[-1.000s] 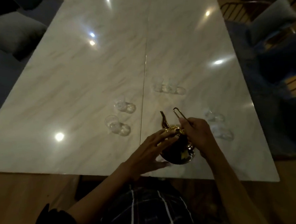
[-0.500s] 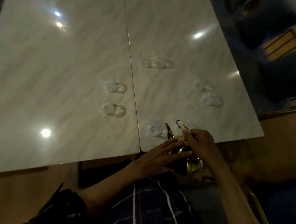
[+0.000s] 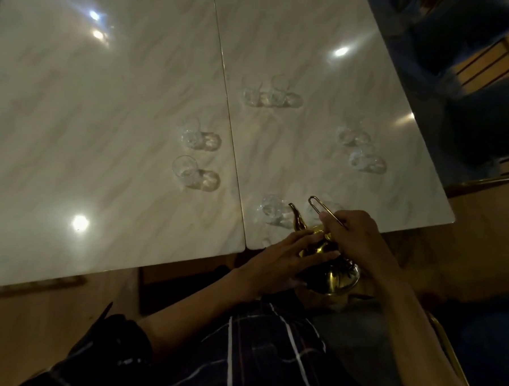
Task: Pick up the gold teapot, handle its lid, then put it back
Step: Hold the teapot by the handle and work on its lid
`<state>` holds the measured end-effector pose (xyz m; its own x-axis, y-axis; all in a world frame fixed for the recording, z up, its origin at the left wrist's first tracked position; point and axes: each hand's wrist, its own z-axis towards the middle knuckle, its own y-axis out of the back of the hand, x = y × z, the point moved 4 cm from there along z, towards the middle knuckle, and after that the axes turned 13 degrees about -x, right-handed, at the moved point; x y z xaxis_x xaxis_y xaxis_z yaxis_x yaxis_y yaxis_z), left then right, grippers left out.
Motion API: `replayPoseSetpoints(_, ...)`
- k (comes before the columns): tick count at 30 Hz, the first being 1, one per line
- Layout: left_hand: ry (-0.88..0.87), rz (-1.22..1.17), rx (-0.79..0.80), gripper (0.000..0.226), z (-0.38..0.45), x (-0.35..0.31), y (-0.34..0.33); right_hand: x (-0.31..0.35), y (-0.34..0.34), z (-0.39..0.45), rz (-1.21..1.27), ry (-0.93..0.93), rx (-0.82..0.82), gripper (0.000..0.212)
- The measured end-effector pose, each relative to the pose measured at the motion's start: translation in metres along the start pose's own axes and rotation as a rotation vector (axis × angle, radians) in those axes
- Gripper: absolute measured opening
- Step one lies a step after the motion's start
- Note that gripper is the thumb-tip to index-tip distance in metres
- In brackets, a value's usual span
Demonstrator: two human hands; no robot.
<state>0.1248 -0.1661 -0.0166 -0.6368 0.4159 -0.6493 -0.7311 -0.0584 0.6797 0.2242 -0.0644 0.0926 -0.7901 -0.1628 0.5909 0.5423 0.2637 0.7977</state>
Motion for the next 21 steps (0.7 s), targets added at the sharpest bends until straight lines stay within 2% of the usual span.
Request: replayPoseSetpoints(21,0.011,-0.009,0.01,0.089,-0.0003,-0.0052,-0.0027,-0.0021,0.0049,-0.0035,-0.022,-0.006,0.025,0.043)
